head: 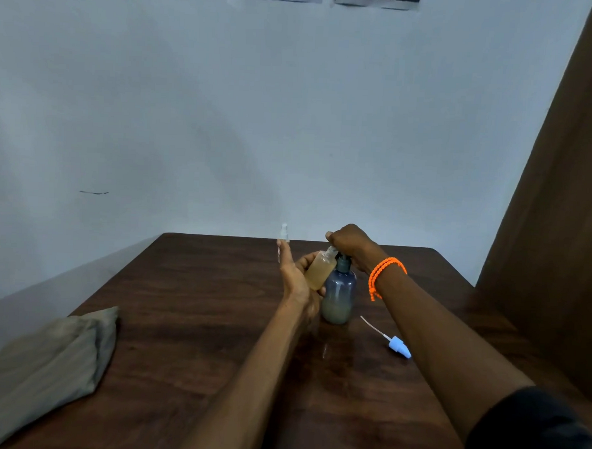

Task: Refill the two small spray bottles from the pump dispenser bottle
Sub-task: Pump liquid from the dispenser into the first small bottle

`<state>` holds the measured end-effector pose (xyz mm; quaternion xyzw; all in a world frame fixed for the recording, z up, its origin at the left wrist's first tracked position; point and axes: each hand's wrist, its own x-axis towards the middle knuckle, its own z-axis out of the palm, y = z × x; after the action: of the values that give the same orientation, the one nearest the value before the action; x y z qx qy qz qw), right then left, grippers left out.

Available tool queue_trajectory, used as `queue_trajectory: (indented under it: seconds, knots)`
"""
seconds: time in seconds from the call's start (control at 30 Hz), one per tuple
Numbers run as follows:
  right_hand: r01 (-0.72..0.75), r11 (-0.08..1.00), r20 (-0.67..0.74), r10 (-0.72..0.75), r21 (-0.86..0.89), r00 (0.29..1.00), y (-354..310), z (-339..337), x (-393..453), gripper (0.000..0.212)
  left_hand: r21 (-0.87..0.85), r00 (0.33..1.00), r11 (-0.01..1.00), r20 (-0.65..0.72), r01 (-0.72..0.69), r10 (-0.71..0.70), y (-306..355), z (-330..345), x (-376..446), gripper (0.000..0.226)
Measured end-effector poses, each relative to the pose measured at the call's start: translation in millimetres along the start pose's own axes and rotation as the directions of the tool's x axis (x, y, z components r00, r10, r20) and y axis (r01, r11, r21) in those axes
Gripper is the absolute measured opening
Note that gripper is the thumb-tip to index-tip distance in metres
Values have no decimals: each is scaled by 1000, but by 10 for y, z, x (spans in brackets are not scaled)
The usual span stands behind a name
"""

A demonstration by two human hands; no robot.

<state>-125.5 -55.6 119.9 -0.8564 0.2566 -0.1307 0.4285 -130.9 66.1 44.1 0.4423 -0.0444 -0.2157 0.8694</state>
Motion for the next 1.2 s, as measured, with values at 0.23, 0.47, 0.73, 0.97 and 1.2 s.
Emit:
queue_trajectory:
  seconds: [0.23,0.47,0.73,0.97,1.2]
  knots:
    - [0,1000,-2,0,-5,1000,2,-15,-9,32,13,1000,1000,9,20,-20,19,-7,-35,106]
    - [12,997,-58,-16,-81,998,31,36,-13,33,15,1000,1000,-15,22,-22,15,-7,-30,104]
    - [-10,1000,-35,11,25,999,45,28,14,31,30,999,999,-30,21,-20,26,14,-20,104]
    - [-13,1000,-23,13,18,1000,-36,-54,-40,34,22,1000,1000,-9,12,-12,34,-2,-6,113]
    - [-5,1000,-48,6,18,999,49,30,-55,35,50,1000,999,-27,15,-14,38,-5,-11,107]
